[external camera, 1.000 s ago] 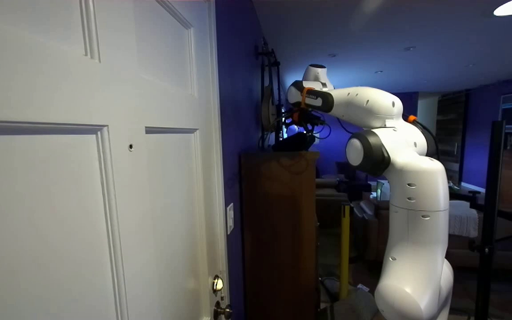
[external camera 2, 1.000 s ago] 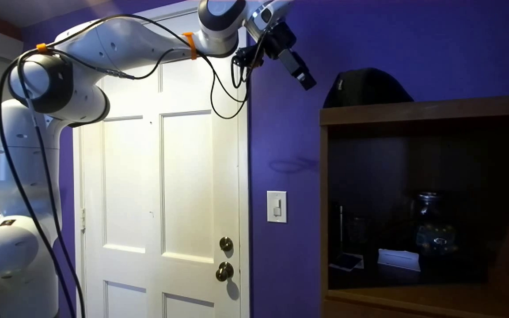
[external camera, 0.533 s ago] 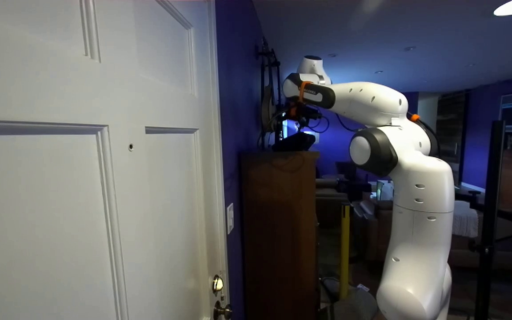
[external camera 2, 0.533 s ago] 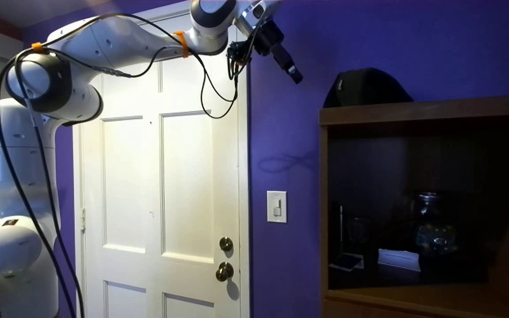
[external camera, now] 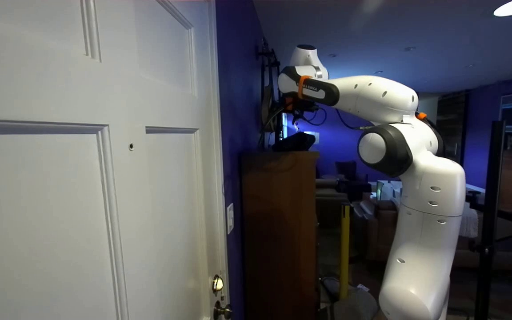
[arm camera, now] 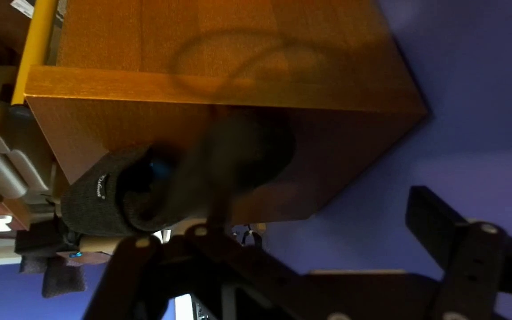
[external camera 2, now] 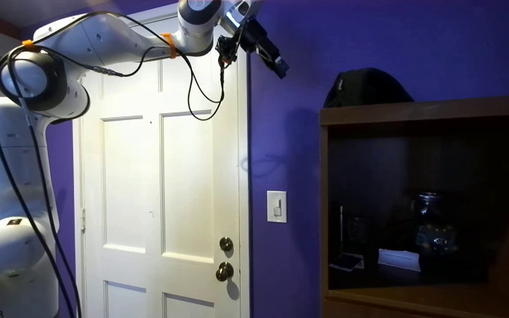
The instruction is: Put the head sock on top of the shelf
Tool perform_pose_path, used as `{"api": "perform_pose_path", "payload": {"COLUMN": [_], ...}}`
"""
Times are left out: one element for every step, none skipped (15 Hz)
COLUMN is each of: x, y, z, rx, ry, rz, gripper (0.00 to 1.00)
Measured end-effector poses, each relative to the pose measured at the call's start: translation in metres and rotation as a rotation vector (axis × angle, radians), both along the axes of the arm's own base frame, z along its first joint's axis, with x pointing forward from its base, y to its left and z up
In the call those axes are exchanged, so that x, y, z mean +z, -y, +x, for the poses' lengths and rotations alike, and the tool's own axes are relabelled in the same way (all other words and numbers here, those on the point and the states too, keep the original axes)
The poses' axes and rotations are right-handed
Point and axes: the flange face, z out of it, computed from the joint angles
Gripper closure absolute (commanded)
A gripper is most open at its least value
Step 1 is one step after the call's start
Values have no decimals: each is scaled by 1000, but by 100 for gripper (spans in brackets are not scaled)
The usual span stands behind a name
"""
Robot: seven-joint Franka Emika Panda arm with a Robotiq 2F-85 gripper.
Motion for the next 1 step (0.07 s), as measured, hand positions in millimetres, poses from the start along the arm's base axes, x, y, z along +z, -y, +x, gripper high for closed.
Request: {"api": "perform_pose_path", "payload": {"x": [0], "y": [-1], "z": [-1], "rx": [2], "ry": [-1], "rz": [1], "gripper": [0]}}
